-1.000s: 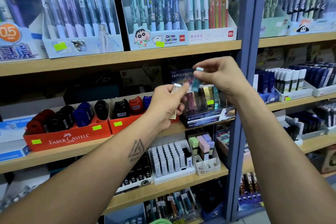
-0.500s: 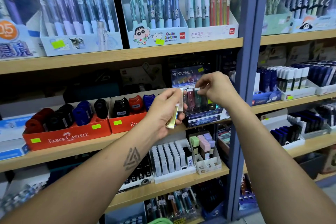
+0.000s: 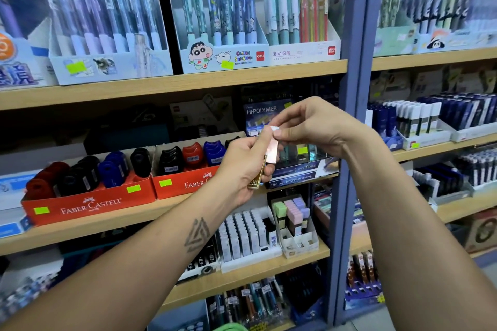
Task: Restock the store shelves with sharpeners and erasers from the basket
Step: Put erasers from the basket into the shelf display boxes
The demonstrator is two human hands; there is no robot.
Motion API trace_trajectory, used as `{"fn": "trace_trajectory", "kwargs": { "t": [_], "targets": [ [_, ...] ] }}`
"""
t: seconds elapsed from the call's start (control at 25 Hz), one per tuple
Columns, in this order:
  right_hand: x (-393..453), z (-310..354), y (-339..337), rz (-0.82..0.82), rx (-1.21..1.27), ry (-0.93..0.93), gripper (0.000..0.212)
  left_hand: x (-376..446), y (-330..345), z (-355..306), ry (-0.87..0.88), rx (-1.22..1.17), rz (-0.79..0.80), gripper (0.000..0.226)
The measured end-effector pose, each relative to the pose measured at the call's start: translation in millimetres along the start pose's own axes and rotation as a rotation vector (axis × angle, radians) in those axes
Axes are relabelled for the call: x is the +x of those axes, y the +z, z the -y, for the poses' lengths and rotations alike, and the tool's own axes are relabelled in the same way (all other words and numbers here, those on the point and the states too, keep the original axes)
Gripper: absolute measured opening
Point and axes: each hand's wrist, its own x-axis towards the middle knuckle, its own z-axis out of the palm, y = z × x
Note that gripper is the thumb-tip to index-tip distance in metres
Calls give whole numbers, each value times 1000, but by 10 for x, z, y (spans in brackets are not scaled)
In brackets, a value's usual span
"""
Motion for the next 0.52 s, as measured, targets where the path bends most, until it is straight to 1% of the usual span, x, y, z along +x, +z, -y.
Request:
{"fn": "trace_trajectory", "kwargs": {
  "t": [0.12,0.24,0.36,0.52],
  "targets": [
    [-20,-43,-61,-104,119,-5,16,3,47,-35,-76,-12,-60,44],
    [-31,-45,-111,-162,155,-8,17,31,26,-47,-150,7,-104,45],
    [-53,-34,-119,-133,187,-33,12,35,5,-44,-163,38,-95,40],
    [-60,-89,-127,-42,295,-75,16,-3,-24,-64,-192,-42,10,35]
  ]
}}
